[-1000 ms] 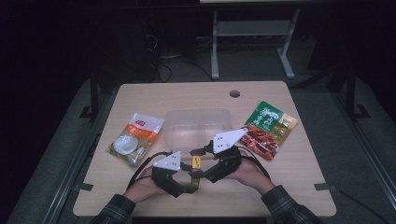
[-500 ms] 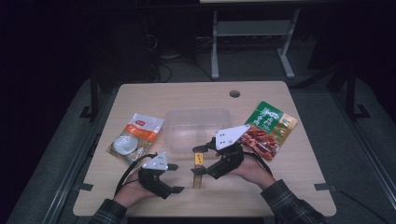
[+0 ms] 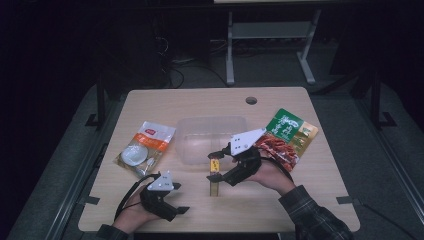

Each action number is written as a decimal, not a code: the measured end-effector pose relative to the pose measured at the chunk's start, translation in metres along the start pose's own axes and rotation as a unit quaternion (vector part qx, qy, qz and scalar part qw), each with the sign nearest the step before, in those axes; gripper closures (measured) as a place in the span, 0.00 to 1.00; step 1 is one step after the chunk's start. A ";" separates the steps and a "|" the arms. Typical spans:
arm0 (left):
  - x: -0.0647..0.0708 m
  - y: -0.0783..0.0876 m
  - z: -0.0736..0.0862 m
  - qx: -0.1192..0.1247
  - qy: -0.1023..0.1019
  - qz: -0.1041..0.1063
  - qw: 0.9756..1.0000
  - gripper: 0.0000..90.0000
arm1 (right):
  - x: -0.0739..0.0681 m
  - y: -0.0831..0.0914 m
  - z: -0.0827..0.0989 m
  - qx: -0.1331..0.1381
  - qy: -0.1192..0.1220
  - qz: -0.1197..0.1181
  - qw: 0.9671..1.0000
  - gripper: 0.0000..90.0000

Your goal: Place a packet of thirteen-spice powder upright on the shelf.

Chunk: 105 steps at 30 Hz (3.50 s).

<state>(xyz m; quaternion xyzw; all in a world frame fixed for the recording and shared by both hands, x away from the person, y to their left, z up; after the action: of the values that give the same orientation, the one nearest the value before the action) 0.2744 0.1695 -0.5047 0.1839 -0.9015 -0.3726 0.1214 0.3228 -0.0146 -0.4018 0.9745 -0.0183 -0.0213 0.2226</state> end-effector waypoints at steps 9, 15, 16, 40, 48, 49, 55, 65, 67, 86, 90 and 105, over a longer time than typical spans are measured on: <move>-0.005 0.003 -0.001 0.004 0.004 -0.011 1.000 0.18 | 0.021 0.009 -0.015 0.005 0.010 0.013 1.000 0.35; -0.007 0.005 -0.002 0.006 0.002 -0.011 1.000 0.19 | 0.034 0.014 -0.025 0.005 0.017 0.017 1.000 0.35; -0.007 0.005 -0.002 0.005 0.003 -0.012 1.000 0.19 | 0.035 0.014 -0.026 0.002 0.016 0.016 1.000 0.35; -0.009 0.002 -0.001 0.006 0.010 -0.007 1.000 0.19 | 0.087 0.016 -0.043 -0.026 0.028 0.012 0.999 0.35; -0.009 0.002 -0.001 0.006 0.010 -0.006 1.000 0.19 | 0.108 0.016 -0.042 -0.034 0.032 0.016 0.999 0.35; -0.009 0.002 -0.001 0.006 0.010 -0.005 1.000 0.19 | 0.110 0.016 -0.042 -0.029 0.035 0.017 0.999 0.35; -0.009 0.001 -0.001 0.003 0.007 -0.003 1.000 0.19 | 0.121 0.015 -0.033 -0.022 0.028 0.016 0.999 0.35; -0.008 0.000 -0.001 0.000 0.006 0.000 1.000 0.19 | 0.131 0.011 -0.026 -0.010 0.024 0.011 1.000 0.35; -0.008 0.000 -0.001 0.000 0.006 0.001 1.000 0.19 | 0.133 0.011 -0.025 -0.008 0.025 0.011 1.000 0.35; -0.007 -0.001 -0.001 -0.004 0.004 0.008 1.000 0.20 | 0.143 -0.009 -0.003 -0.044 0.019 -0.001 0.999 0.35; -0.007 -0.001 -0.001 -0.007 0.000 0.008 1.000 0.20 | 0.146 -0.015 0.004 -0.057 0.013 -0.003 0.998 0.35; -0.007 -0.001 0.000 -0.011 -0.002 0.010 1.000 0.20 | 0.146 -0.024 0.015 -0.088 0.021 -0.010 0.996 0.35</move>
<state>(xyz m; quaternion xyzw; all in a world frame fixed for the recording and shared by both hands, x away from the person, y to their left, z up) 0.2807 0.1714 -0.5055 0.1728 -0.8993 -0.3818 0.1251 0.4689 -0.0066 -0.4307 0.9515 -0.0019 -0.0047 0.3076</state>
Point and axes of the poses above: each handheld gripper's, and its own axes: y roughly backward along the jaws, z roughly out of its underside, x roughly to its right, the point moved 7 cm from there along -y, roughly forward along the jaws, and after that the axes turned 1 degree about y, right-handed, at the moved point
